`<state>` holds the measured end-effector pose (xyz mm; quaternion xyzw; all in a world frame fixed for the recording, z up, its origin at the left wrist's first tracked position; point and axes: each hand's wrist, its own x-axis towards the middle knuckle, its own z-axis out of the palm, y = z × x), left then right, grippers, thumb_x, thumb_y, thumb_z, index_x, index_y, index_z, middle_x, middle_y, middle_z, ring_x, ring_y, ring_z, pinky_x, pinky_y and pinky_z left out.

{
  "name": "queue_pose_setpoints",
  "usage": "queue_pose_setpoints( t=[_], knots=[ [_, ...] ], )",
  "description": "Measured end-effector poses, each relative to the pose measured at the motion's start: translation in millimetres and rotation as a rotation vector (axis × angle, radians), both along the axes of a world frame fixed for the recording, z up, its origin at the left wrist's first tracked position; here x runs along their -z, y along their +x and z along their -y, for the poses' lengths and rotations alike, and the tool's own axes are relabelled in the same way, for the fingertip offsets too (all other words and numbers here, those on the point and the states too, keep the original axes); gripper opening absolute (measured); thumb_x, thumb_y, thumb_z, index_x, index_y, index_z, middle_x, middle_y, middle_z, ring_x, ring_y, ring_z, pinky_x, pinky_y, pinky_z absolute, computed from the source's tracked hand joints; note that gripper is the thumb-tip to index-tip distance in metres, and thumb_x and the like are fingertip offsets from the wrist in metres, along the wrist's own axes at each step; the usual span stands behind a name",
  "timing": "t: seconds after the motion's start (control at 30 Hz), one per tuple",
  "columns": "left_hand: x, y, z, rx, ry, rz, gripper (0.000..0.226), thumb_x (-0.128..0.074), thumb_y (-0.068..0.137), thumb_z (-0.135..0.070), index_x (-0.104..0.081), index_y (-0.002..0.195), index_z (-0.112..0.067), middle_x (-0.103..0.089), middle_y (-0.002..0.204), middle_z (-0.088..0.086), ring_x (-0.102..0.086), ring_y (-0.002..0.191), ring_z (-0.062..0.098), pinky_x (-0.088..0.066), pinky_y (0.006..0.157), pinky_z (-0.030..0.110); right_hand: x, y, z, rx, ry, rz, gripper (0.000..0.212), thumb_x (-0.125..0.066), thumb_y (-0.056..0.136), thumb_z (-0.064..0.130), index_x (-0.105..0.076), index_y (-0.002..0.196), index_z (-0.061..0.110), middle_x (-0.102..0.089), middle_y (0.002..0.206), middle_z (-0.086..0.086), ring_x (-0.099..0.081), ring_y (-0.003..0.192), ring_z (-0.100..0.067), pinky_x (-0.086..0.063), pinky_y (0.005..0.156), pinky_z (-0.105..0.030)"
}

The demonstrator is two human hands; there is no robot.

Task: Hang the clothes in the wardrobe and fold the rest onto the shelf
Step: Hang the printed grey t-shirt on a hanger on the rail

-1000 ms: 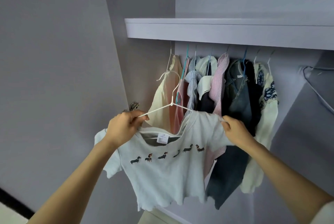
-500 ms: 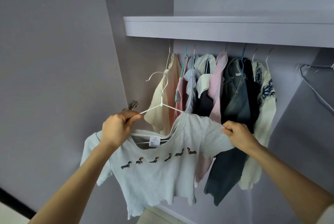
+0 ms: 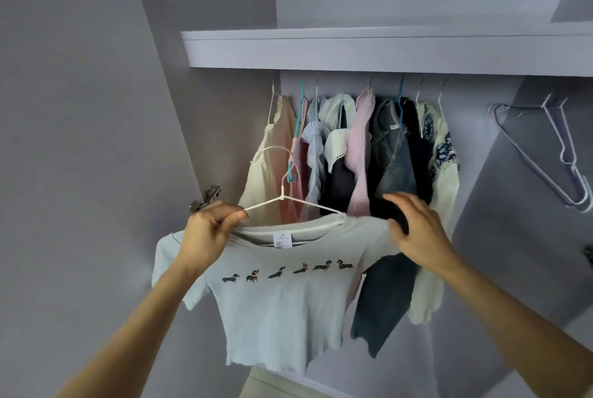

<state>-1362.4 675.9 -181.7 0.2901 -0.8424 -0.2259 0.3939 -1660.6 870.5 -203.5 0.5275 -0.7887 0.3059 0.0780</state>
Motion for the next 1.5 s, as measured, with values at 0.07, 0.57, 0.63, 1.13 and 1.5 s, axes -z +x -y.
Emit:
queue_pose_setpoints(
  t=[0.07,0.57,0.63,1.13,1.5],
  knots=[
    [2,-16,-4,0.097,0.028,0.026,0.016,-0.060,0.089,-0.009,-0.073,0.080,-0.007,-0.062,0.073,0.007,-0.056,0.073,0.012,-0.041,0.071,0.018,-3,3,-8,-0.141,0.096,0.008,0.038,-0.058,0.088,0.014,-0.056,0.126,0.015,-0.059,0.122,-0.001,-0.054,0.110,-0.018,-0.045,0.093,-0.038],
    [48,-203,-77,0.501,0.400,0.085,0.013,-0.060,0.089,-0.004,-0.073,0.091,-0.004,-0.066,0.086,0.011,-0.058,0.079,0.010,-0.042,0.077,0.020,-38,-33,-169,0.139,0.612,0.329,0.018,-0.049,0.094,0.012,-0.061,0.091,0.000,-0.063,0.089,-0.010,-0.056,0.083,-0.021,-0.040,0.074,-0.024],
    [56,-234,-89,0.547,0.379,0.228,0.014,-0.061,0.089,-0.009,-0.073,0.097,-0.005,-0.067,0.093,0.011,-0.060,0.083,0.016,-0.043,0.077,0.024,-44,-34,-191,0.223,0.680,0.358,0.021,-0.047,0.094,0.016,-0.064,0.098,0.004,-0.064,0.095,-0.004,-0.058,0.088,-0.018,-0.042,0.078,-0.023],
    [6,-351,-121,0.416,-0.254,0.438,0.043,-0.048,0.093,-0.020,-0.044,0.136,-0.020,-0.034,0.141,0.007,-0.032,0.125,0.030,-0.038,0.098,0.043,-60,-74,-172,0.807,0.440,0.397,0.032,-0.038,0.095,0.021,-0.055,0.115,0.004,-0.059,0.122,-0.016,-0.056,0.111,-0.033,-0.044,0.089,-0.035],
    [9,-362,-84,0.365,-0.280,0.628,0.060,-0.040,0.095,-0.042,-0.010,0.147,-0.044,-0.003,0.158,-0.007,-0.004,0.143,0.027,-0.010,0.111,0.055,-42,-116,-68,0.750,-0.054,0.133,0.030,-0.034,0.098,0.022,-0.052,0.118,0.012,-0.065,0.105,-0.021,-0.059,0.098,-0.043,-0.043,0.075,-0.040]
  ],
)
